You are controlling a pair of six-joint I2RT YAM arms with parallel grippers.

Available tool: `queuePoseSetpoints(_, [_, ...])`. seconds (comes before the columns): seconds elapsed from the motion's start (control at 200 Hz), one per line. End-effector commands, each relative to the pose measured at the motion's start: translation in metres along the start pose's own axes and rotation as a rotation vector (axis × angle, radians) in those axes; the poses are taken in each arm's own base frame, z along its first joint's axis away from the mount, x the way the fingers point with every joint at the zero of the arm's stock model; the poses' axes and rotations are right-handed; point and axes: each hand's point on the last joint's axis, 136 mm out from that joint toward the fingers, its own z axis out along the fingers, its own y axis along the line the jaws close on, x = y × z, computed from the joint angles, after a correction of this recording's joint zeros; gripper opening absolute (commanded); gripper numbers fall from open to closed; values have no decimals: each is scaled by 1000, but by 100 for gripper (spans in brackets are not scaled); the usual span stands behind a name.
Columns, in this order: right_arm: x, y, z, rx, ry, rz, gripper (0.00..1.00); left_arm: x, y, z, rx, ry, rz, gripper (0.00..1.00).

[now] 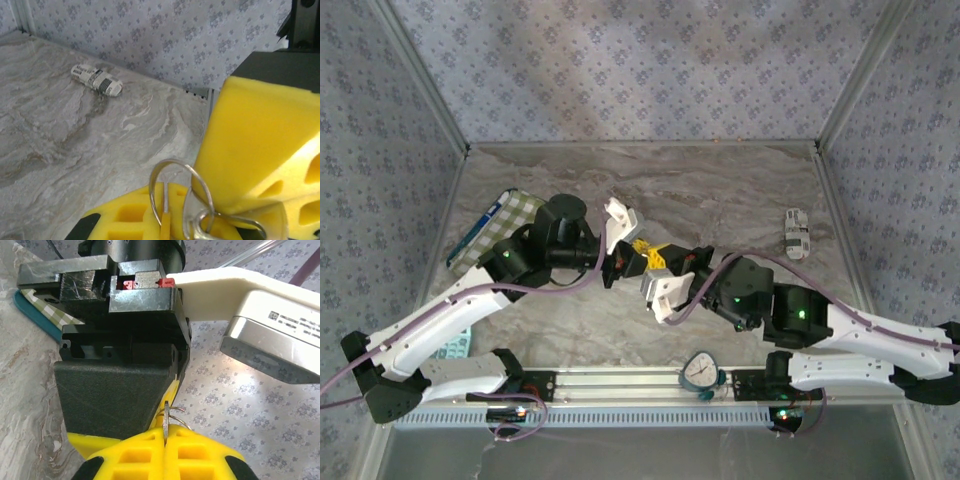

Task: Remove the keys from the keyring

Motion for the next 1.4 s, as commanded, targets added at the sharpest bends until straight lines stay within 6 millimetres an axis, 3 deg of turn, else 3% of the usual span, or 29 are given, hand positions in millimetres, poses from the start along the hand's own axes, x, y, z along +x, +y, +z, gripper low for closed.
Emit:
queuePoseSetpoints(0.0, [-15,107,23,-383,-119,-91,0,-76,-53,-13,158,-256,190,0])
queuePoseSetpoints(0.12, [-8,111,29,-390,-83,-106,0,-78,-62,-19,188,-295,212,0])
queuePoseSetpoints(0.375, [-28,105,38,-391,-162,-44,0,-76,-71,-14,234,-297,221,0])
queuePoseSetpoints(0.505, [-31,113,38,-429,-174,-43,0,-79,-72,-17,229,-321,227,0])
queuePoseSetpoints(0.855, [-35,109,33,-423,-206,-8,0,-82,-71,-20,218,-370,236,14])
queuePoseSetpoints(1.399, [-26,50,36,-251,-190,146,0,-71,-59,-21,151,-377,202,48])
